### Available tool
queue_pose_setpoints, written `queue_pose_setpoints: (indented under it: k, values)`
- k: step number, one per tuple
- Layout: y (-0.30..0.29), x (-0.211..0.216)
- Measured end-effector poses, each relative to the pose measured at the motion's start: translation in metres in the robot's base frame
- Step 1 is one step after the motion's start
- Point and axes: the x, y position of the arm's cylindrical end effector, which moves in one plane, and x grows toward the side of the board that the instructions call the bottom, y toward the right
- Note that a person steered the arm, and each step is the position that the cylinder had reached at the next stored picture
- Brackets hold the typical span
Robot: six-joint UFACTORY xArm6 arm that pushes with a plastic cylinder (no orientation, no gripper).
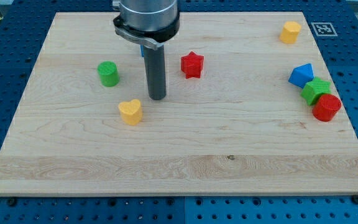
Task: Slightly touch the green circle
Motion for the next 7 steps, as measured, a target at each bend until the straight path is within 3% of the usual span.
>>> queue_pose_setpoints:
  k: [7]
  values:
    - [-0.092,-0.025]
